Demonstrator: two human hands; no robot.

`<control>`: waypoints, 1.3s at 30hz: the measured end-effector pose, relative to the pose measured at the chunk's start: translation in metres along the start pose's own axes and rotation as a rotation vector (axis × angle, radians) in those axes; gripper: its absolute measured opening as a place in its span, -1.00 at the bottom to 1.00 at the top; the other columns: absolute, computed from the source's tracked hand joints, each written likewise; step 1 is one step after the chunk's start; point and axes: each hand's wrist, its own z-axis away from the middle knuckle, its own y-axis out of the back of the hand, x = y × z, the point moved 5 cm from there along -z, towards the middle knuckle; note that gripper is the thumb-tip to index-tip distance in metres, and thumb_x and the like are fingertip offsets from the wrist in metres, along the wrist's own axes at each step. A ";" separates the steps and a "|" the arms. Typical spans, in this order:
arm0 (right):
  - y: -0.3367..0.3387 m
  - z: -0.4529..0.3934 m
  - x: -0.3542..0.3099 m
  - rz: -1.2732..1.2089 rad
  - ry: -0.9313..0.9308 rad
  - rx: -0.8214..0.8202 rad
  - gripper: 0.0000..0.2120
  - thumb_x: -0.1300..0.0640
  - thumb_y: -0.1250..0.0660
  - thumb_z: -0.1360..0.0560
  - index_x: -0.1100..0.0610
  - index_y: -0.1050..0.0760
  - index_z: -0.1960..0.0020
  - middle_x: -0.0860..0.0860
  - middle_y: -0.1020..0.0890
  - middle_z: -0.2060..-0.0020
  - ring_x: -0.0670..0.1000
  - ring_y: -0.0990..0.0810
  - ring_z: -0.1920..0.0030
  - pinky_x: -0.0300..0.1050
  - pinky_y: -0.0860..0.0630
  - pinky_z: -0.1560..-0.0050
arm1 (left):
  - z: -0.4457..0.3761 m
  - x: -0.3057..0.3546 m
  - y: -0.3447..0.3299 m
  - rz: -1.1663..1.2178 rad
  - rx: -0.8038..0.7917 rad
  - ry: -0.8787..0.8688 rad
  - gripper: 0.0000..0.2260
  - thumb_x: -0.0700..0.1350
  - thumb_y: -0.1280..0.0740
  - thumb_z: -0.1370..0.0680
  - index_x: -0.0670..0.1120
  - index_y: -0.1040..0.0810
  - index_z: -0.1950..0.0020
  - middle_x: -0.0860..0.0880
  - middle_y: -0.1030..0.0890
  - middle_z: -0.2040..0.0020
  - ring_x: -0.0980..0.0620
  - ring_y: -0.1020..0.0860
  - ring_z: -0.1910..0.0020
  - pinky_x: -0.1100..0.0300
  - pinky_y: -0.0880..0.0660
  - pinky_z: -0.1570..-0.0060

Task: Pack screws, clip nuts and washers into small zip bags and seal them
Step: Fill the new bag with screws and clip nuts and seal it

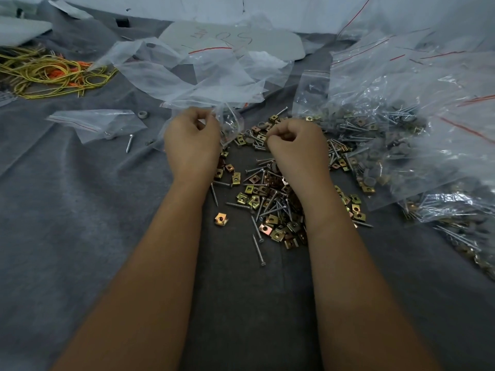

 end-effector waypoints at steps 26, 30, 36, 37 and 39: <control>-0.011 0.004 -0.014 -0.038 0.113 0.008 -0.85 0.25 -0.40 -0.49 0.02 -0.55 0.03 -0.15 -0.58 0.20 -0.20 -0.54 0.15 -0.33 -0.45 0.16 | 0.000 0.002 -0.004 -0.002 -0.042 -0.047 -0.88 -0.11 -0.31 -0.56 0.09 -0.57 0.12 0.10 -0.47 0.43 0.20 -0.38 0.50 0.19 -0.35 0.39; -0.005 0.007 -0.023 -0.076 0.214 0.148 -0.90 0.26 -0.41 -0.48 0.09 -0.60 0.06 -0.07 -0.64 0.17 -0.14 -0.59 0.12 -0.30 -0.51 0.12 | 0.006 0.006 -0.014 -0.142 -0.174 -0.114 -0.86 -0.10 -0.30 -0.54 0.14 -0.57 0.12 0.10 -0.49 0.45 0.23 -0.40 0.52 0.16 -0.39 0.41; -0.019 0.011 -0.028 0.154 0.374 0.022 -0.77 0.24 -0.33 -0.55 0.12 -0.62 -0.17 0.02 -0.66 -0.05 0.03 -0.54 -0.11 -0.04 -0.47 -0.14 | 0.005 0.005 -0.014 -0.151 -0.179 -0.106 -0.81 -0.11 -0.29 -0.55 0.18 -0.53 0.19 0.10 -0.50 0.45 0.24 -0.41 0.53 0.23 -0.35 0.45; -0.014 0.012 -0.028 0.151 0.381 0.053 -0.77 0.24 -0.31 -0.55 0.11 -0.61 -0.17 0.01 -0.65 -0.05 0.02 -0.54 -0.10 -0.04 -0.48 -0.13 | 0.004 0.004 -0.012 -0.135 -0.155 -0.096 -0.81 -0.10 -0.29 -0.55 0.18 -0.53 0.18 0.11 -0.49 0.47 0.25 -0.41 0.54 0.28 -0.33 0.48; 0.000 0.011 -0.026 0.187 0.341 0.143 -0.75 0.27 -0.27 -0.55 0.10 -0.60 -0.17 0.00 -0.64 -0.05 0.02 -0.54 -0.08 -0.01 -0.49 -0.11 | 0.002 0.003 -0.009 -0.092 -0.117 -0.066 -0.81 -0.10 -0.30 -0.55 0.19 -0.53 0.19 0.13 -0.47 0.50 0.25 -0.38 0.56 0.37 -0.27 0.54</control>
